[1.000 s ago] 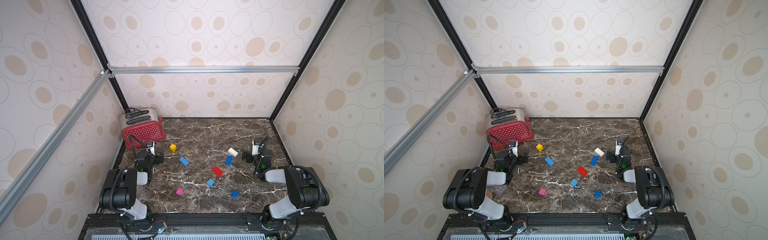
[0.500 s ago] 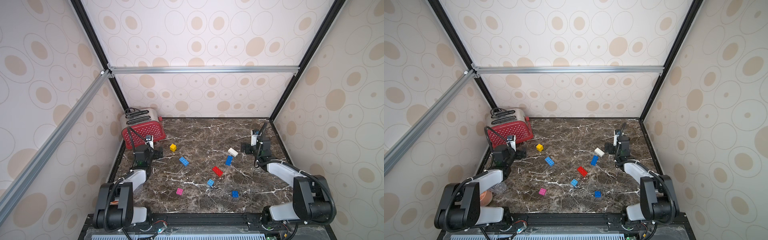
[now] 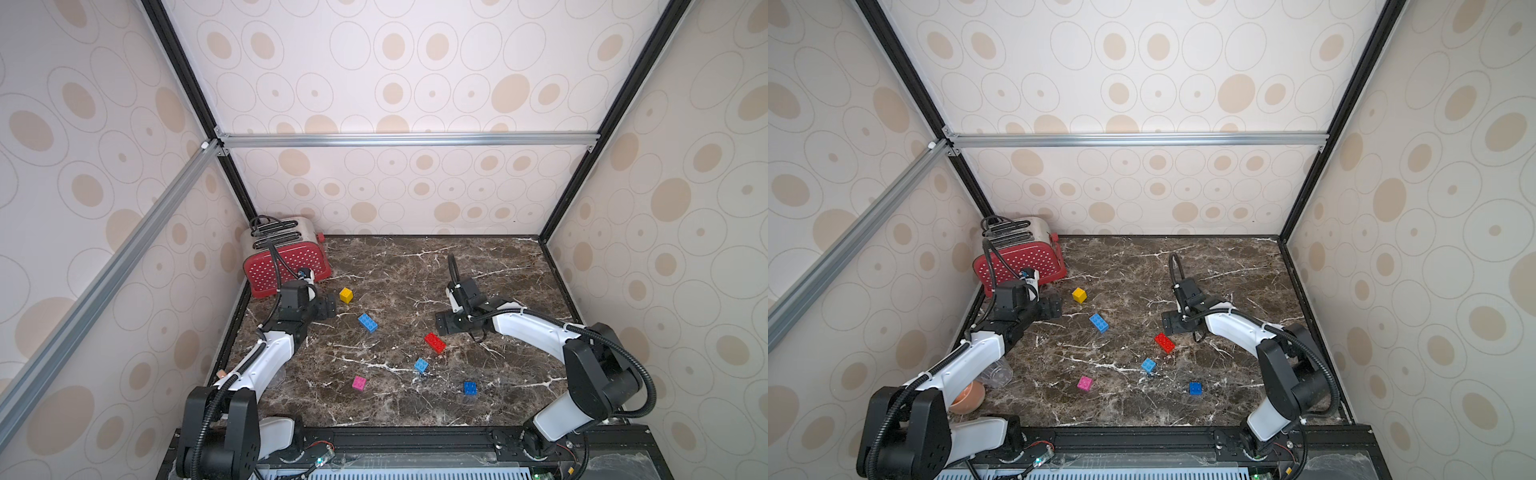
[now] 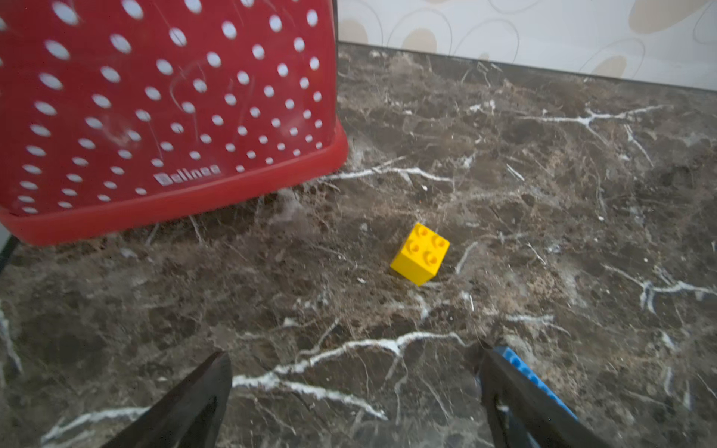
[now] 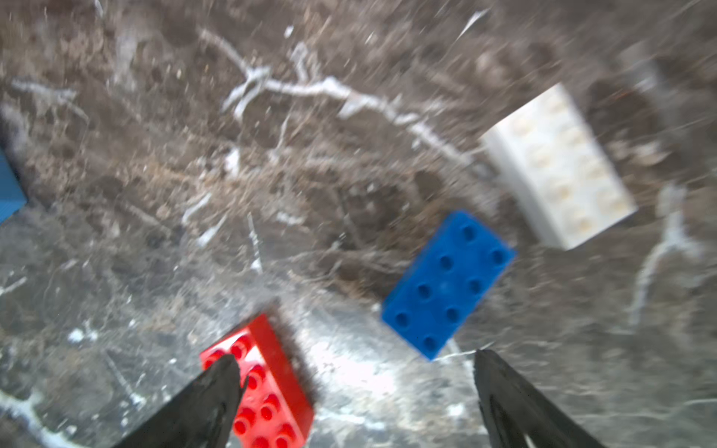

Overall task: Assemble a carrot with lego
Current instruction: Adjust the lego brick at the center of the board.

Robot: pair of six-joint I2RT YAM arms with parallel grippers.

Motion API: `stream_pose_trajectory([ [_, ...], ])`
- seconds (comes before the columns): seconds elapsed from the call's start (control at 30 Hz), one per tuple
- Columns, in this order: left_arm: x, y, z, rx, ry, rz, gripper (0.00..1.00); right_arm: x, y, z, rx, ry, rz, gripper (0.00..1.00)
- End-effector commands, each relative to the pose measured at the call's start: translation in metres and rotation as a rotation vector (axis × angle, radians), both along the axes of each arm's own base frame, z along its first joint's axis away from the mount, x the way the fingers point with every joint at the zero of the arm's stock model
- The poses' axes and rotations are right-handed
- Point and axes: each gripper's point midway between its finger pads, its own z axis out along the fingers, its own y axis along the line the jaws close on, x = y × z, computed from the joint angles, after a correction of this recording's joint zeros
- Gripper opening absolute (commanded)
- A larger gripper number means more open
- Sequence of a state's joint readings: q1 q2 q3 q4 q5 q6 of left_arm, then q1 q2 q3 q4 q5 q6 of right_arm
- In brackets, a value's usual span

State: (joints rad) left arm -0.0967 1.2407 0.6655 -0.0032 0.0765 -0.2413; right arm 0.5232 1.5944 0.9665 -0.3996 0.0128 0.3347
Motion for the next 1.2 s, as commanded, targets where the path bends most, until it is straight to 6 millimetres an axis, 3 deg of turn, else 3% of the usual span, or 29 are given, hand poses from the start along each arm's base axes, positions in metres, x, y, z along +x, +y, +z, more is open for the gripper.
stream_pose_trajectory([
  [0.0,-0.006,-0.012,0.012,-0.041,0.020,-0.011,0.99,-0.017,0.015,-0.005,0.051,0.105,-0.020,0.93],
  [0.3,-0.012,-0.033,0.014,-0.054,0.024,-0.068,0.99,-0.043,0.032,-0.025,-0.024,0.170,0.072,0.91],
  [0.43,-0.012,-0.035,0.014,-0.057,0.027,-0.077,0.99,-0.052,0.020,-0.032,-0.097,0.202,0.062,0.89],
  [0.6,-0.013,-0.037,0.013,-0.058,0.034,-0.082,0.99,-0.064,-0.009,-0.042,-0.212,0.231,-0.002,0.87],
  [0.87,-0.011,-0.045,0.012,-0.037,0.043,-0.102,0.99,-0.056,-0.035,-0.023,-0.285,0.124,-0.124,0.86],
  [1.17,-0.006,-0.066,0.010,-0.003,0.055,-0.151,0.99,-0.057,-0.025,-0.018,-0.219,0.130,-0.120,0.86],
])
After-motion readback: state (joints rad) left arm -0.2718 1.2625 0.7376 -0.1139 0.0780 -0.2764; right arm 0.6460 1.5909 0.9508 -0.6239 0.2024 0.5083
